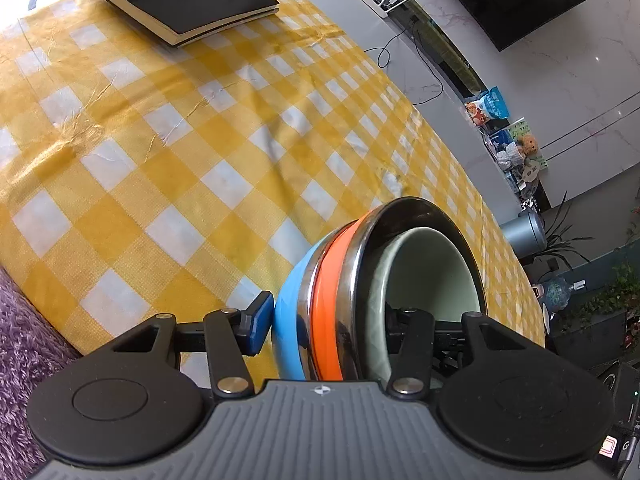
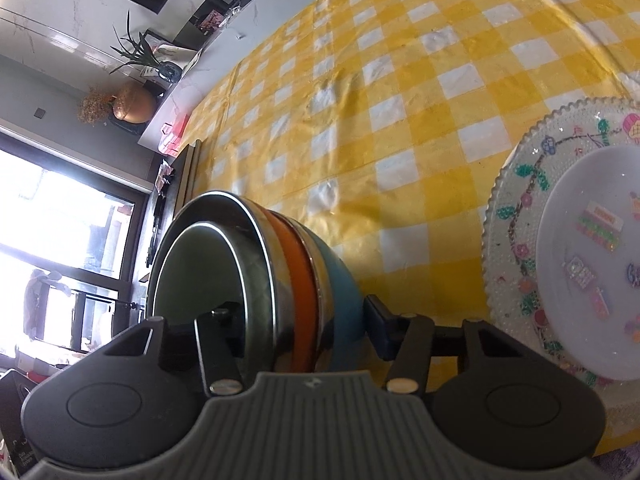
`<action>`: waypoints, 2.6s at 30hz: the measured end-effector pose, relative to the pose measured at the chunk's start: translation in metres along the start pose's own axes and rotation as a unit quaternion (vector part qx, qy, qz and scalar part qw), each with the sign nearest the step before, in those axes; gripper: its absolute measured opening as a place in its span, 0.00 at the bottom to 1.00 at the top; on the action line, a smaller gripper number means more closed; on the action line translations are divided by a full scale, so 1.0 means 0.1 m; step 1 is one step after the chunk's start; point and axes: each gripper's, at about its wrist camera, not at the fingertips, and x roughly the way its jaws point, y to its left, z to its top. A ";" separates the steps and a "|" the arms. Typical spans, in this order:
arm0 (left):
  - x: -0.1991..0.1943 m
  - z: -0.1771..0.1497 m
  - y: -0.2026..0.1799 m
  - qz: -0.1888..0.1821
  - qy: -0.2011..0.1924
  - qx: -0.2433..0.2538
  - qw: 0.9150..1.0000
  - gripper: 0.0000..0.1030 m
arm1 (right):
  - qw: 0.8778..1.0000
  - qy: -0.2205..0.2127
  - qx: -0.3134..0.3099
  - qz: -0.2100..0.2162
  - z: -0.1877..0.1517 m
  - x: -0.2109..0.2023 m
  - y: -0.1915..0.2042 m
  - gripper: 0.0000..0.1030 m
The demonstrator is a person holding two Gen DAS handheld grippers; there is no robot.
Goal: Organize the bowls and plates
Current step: 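Lift the bowl stack with both tools and carry it over the plates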
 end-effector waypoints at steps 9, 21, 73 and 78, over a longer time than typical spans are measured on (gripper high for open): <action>-0.02 0.01 -0.03 0.004 0.004 0.000 1.000 0.54 | 1.000 0.000 -0.007 -0.004 -0.02 -0.03 0.02 0.49; -0.26 -0.11 -0.38 -0.010 -0.010 0.031 0.999 0.54 | 0.999 -0.027 -0.010 0.017 -0.02 -0.43 0.02 0.49; 0.62 -0.79 -1.38 -0.057 0.091 0.094 0.990 0.54 | 0.991 -0.096 0.078 -0.040 0.24 -1.26 -1.17 0.50; 0.63 -0.81 -1.43 -0.051 0.086 0.113 0.989 0.55 | 0.991 -0.095 0.077 -0.044 0.25 -1.24 -1.15 0.52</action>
